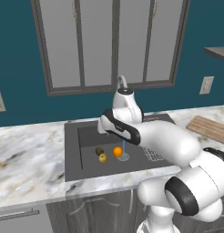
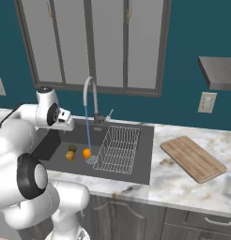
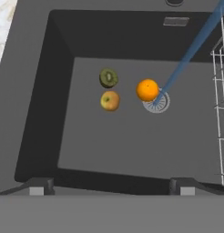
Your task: Pick the apple, orange, kiwi from the sink and place them on the cutting board to airdry. Then turn off the sink faucet.
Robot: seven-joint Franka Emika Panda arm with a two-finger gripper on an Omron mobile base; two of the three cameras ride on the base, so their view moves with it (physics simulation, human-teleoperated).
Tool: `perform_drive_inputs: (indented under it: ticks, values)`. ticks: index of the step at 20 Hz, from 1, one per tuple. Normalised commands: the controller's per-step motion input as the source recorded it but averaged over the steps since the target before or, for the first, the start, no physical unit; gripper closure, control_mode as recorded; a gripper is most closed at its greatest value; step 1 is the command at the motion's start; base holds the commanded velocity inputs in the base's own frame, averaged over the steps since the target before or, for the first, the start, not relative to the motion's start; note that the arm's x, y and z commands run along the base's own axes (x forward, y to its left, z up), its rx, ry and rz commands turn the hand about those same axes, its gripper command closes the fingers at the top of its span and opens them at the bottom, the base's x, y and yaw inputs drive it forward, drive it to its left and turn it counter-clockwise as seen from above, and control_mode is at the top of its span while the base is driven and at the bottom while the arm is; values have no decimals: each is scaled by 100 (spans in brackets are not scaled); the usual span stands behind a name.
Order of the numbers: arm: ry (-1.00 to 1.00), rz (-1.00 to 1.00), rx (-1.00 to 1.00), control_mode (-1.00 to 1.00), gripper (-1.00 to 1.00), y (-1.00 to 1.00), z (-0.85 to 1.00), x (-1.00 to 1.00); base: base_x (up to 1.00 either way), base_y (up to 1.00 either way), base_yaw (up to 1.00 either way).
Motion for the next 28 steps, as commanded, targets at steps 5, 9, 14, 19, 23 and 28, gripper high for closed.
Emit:
perform_drive_inputs:
  ticks: [5,9,14,19,23,28]
  values:
    - [0,0,0,-100,-100,3,-32,6,0,0,0]
    - [0,0,0,-100,-100,0,-30,4,0,0,0]
    - [0,0,0,-100,-100,0,-31,4,0,0,0]
    - [0,0,0,-100,-100,0,-31,4,0,0,0]
    - [0,0,0,-100,-100,0,-30,5,0,0,0]
    - [0,0,0,-100,-100,0,-28,6,0,0,0]
